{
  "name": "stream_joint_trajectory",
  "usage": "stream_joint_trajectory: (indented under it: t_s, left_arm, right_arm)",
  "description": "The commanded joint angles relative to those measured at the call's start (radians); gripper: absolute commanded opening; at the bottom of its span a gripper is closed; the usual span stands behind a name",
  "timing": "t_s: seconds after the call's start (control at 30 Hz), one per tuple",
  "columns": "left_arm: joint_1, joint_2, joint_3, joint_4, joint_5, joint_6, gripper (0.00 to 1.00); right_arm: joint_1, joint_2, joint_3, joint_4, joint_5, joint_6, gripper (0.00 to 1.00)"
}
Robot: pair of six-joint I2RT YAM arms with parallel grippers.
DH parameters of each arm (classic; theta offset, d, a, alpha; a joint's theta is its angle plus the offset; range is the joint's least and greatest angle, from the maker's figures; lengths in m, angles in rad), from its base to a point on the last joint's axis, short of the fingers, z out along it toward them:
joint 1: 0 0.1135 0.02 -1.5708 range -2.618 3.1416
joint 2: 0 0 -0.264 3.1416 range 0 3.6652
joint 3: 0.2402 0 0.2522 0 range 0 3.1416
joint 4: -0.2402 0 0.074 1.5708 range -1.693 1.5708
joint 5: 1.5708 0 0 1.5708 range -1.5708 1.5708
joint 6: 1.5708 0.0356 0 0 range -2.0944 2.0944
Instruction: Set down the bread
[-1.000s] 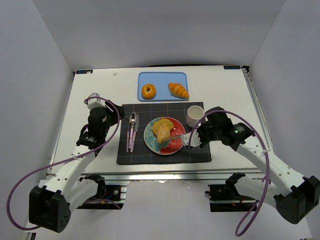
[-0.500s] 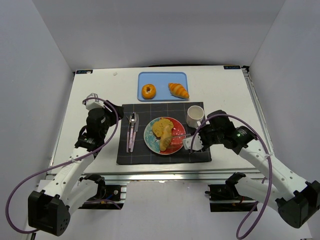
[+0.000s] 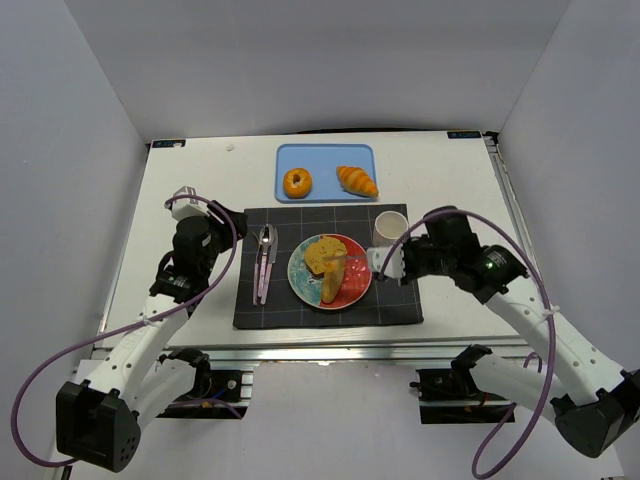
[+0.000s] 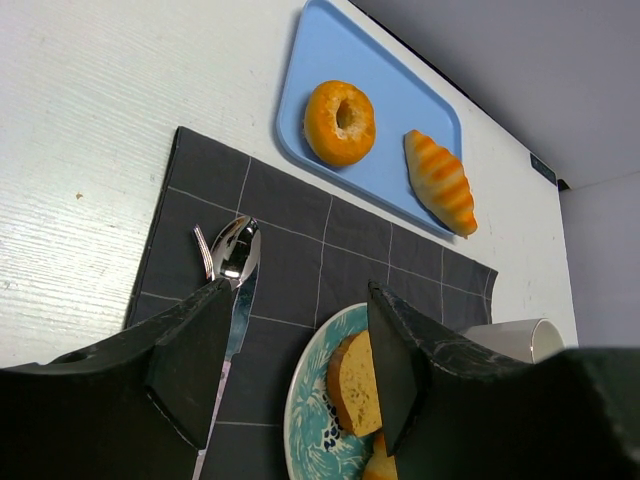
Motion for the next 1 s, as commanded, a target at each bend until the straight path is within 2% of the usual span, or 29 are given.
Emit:
stream_joint_trajectory:
  t_s: [0.0,0.03,0.1,0.13,0.27,0.33,0.4,0.5,0.63,0.73,0.77,0.83,0.87,0.97]
  left_arm:
    - [0.004,-0.006,0.024,0.012,0.009,0.0,0.66]
    - [0.002,-0.003,0.028,0.013,0.013,0.0,0.65]
    - [0.002,0.006,0.034,0.013,0.016,0.005,0.65]
    - [0.004,0.01,0.042,0.012,0.019,0.006,0.66]
    - [0.002,0.017,0.05,0.013,0.026,0.014,0.65]
    - [0.002,0.023,0.047,0.021,0.035,0.014,0.65]
    - [0.002,0.028,0.045,0.027,0.041,0.013,0.65]
    - [0.002,0.023,0.042,0.029,0.047,0.011,0.65]
    - [0.002,0.014,0.038,0.029,0.05,0.008,0.65]
    - [0.004,0.01,0.03,0.027,0.053,0.003,0.65]
    - [0.004,0.008,0.027,0.032,0.053,-0.001,0.65]
    - [0.004,0.007,0.013,0.038,0.065,-0.009,0.65]
    - [0.002,0.011,0.01,0.038,0.073,-0.011,0.65]
    - [0.002,0.029,0.01,0.069,0.107,-0.011,0.66]
  right_arm:
    - [-0.035,0.025,0.092,0.117,0.013,0.24,0.0]
    - [-0.072,0.045,0.092,0.167,0.027,0.362,0.0]
    - [-0.136,0.062,0.088,0.221,0.036,0.487,0.0]
    - [-0.225,0.082,0.086,0.283,0.039,0.621,0.0]
    - [-0.446,0.157,0.016,0.492,0.23,0.936,0.0]
    - [-0.563,0.247,0.008,0.529,0.228,1.054,0.0]
    - [-0.646,0.351,0.009,0.538,0.209,1.133,0.0]
    - [-0.704,0.465,-0.015,0.613,0.209,1.228,0.0]
    - [-0.712,0.574,-0.061,0.764,0.268,1.251,0.0]
    - [-0.712,0.642,-0.072,0.81,0.256,1.236,0.19]
    - [-0.712,0.657,-0.073,0.815,0.252,1.225,0.39]
    - [-0.717,0.697,-0.073,0.809,0.254,1.19,0.56]
    - [-0.72,0.706,-0.072,0.802,0.246,1.176,0.72]
    - [-0.738,0.723,-0.06,0.767,0.199,1.126,0.89]
